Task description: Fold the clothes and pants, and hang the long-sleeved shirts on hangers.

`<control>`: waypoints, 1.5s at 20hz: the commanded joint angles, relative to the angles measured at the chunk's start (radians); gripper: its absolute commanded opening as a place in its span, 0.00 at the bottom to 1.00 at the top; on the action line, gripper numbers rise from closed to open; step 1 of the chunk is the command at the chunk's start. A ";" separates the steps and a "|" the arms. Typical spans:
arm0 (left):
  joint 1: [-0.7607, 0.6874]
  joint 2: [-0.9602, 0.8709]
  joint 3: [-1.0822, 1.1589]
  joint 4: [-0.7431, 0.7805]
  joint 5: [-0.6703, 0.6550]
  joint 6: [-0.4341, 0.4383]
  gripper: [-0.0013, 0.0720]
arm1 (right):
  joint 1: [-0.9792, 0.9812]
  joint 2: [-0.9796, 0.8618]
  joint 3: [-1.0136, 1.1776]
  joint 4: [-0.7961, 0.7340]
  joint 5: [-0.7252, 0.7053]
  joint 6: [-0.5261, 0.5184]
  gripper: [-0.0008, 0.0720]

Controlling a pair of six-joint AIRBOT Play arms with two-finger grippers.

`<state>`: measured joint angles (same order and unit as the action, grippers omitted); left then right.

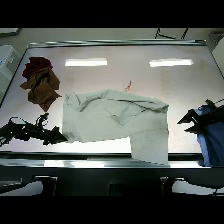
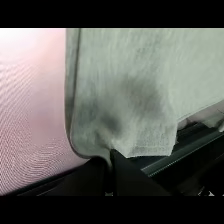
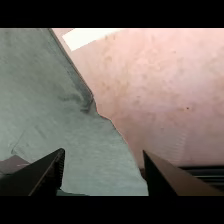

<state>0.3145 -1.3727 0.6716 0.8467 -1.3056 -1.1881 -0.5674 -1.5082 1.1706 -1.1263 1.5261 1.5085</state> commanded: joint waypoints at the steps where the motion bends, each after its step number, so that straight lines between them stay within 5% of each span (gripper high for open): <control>1: -0.002 0.028 0.002 -0.002 -0.003 0.003 0.05 | 0.000 -0.095 -0.006 0.068 -0.015 -0.051 0.78; 11: -0.002 0.105 0.002 -0.002 -0.002 -0.001 0.05 | 0.195 -0.202 -0.005 0.076 -0.112 -0.089 0.71; 13: -0.002 0.109 0.003 -0.002 -0.002 -0.001 0.05 | 0.232 -0.202 -0.005 0.076 -0.121 -0.068 0.43; 14: -0.002 0.109 0.007 -0.002 -0.003 -0.001 0.05 | 0.248 -0.202 -0.005 0.078 -0.115 -0.060 0.17; 15: -0.002 0.109 0.017 -0.002 -0.007 -0.001 0.05 | 0.261 -0.198 -0.002 0.080 -0.099 -0.058 0.08; 21: 0.039 0.244 0.469 -0.006 0.034 -0.058 0.05 | 0.253 0.066 0.297 0.075 -0.127 -0.102 0.07; 26: 0.051 0.375 1.219 0.021 0.279 -0.069 0.05 | 0.253 0.403 0.793 -0.003 -0.481 -0.220 0.08; 30: 0.051 0.478 1.410 0.016 0.342 -0.069 0.05 | 0.253 0.657 0.851 -0.128 -0.534 -0.201 0.08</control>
<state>0.3645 -0.9672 1.9121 0.8577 -1.0519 -1.2537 -0.3149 -1.0191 1.9415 -1.1717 1.0801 1.3144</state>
